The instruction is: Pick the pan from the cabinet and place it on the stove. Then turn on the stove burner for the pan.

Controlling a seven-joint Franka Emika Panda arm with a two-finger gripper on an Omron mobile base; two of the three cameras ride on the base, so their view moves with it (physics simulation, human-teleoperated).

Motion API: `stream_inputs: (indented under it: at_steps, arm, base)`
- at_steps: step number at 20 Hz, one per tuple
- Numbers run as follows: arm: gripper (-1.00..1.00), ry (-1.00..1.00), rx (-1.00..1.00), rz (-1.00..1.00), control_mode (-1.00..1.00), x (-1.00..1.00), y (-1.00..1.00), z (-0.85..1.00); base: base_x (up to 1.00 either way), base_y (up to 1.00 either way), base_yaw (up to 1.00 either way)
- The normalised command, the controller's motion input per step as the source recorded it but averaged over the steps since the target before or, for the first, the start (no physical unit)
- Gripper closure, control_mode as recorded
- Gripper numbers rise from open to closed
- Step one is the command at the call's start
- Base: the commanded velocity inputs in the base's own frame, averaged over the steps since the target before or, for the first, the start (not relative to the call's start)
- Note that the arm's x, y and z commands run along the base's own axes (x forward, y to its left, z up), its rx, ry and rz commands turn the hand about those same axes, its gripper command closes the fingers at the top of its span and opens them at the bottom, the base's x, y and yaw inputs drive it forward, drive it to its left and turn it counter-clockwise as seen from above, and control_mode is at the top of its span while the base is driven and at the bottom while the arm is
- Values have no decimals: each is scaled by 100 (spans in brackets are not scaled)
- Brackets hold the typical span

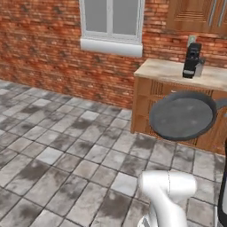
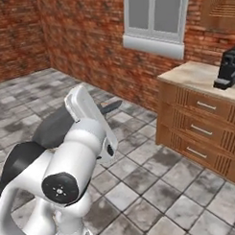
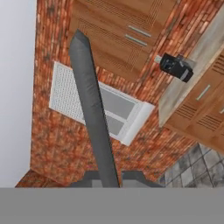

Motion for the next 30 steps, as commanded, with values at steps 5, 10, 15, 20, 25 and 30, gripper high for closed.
stream_inputs:
  at_steps: [5, 10, 15, 20, 25, 30]
  arm:
    - [100, 0, 0, 0, 100, 0, 0, 0]
    - [100, 0, 0, 0, 100, 0, 0, 0]
    - [100, 0, 0, 0, 100, 0, 0, 0]
    - [100, 0, 0, 0, 100, 0, 0, 0]
    - [100, 0, 0, 0, 100, 0, 0, 0]
    - [100, 0, 0, 0, 100, 0, 0, 0]
  base:
    - [-7, 48, 48]
    - [-6, 55, 48]
    - [-2, 60, 47]
    - [0, 67, 45]
    - [6, 80, 40]
    - [23, 78, 37]
